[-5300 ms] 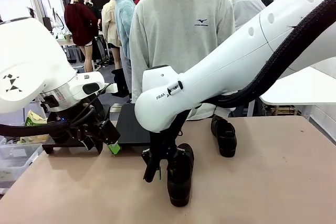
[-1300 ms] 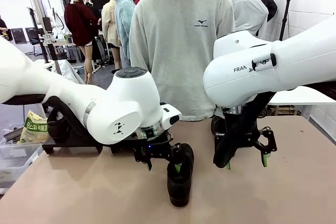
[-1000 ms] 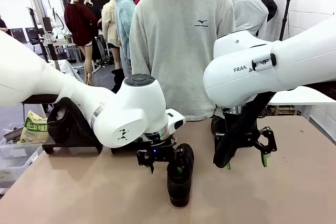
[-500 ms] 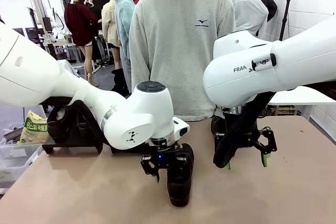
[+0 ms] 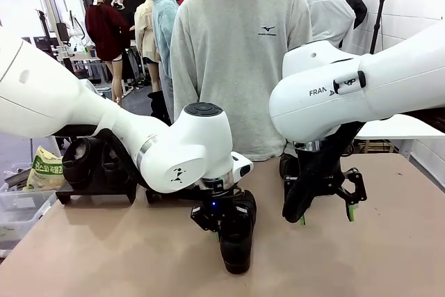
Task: Organize the shoes by placing them on the stand.
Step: Place the Shoe from the middle of the table onto the Shoes Stand.
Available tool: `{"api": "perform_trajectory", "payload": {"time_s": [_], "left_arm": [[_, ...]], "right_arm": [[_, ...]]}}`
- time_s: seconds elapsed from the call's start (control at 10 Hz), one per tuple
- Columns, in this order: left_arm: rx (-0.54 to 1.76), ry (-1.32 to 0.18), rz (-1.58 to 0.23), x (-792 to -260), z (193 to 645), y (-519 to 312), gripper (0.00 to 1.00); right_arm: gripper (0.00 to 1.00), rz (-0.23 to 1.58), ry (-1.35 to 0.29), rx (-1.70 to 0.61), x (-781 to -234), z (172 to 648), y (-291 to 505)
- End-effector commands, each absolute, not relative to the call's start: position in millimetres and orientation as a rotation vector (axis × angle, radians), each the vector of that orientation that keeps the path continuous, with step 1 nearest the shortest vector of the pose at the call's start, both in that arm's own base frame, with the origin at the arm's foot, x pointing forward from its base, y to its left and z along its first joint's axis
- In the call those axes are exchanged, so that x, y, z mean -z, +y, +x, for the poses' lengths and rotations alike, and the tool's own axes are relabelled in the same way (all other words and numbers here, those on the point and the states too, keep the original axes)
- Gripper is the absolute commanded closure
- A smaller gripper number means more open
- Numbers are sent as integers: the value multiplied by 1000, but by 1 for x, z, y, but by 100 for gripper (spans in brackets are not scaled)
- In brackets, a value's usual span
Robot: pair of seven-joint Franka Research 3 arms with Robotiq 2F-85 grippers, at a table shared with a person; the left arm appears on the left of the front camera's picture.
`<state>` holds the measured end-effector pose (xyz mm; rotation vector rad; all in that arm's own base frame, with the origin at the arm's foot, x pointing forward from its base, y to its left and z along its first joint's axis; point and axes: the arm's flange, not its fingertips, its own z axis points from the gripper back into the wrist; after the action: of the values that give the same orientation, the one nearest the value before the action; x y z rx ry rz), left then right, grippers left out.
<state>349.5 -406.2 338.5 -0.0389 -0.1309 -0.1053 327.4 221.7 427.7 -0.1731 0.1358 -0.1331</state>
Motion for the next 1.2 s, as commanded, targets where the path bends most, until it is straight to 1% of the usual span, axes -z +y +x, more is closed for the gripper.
{"api": "perform_trajectory", "payload": {"time_s": [0.0, 0.2, 0.3, 0.4, 0.5, 0.6, 0.7, 0.8, 0.9, 1.0, 1.1], "left_arm": [[75, -106, -25, -341, 347, -404, 100], [78, -86, -17, -344, 346, -403, 100], [80, -45, -18, -353, 342, -401, 100], [82, -11, -75, -373, 332, -392, 100], [76, -26, -140, -404, 319, -375, 100], [60, -89, -176, -431, 313, -355, 100], [33, -163, -213, -453, 312, -332, 100], [53, -254, -231, -472, 316, -309, 100], [26, -340, -232, -487, 326, -284, 100], [-10, -447, -201, -500, 342, -257, 100], [-49, -523, -158, -507, 357, -235, 100]], "right_arm": [[0, -190, 141, 142, -429, 329, 223], [0, -190, 141, 142, -429, 329, 223], [0, -190, 141, 142, -429, 329, 223], [0, -190, 141, 142, -429, 329, 223], [0, -190, 141, 142, -429, 329, 223], [0, -190, 141, 142, -429, 329, 223], [0, -190, 141, 142, -429, 329, 223], [0, -190, 141, 142, -429, 329, 223], [0, -190, 141, 142, -429, 329, 223], [0, -190, 141, 142, -429, 329, 223], [0, -190, 141, 142, -429, 329, 223]]}}
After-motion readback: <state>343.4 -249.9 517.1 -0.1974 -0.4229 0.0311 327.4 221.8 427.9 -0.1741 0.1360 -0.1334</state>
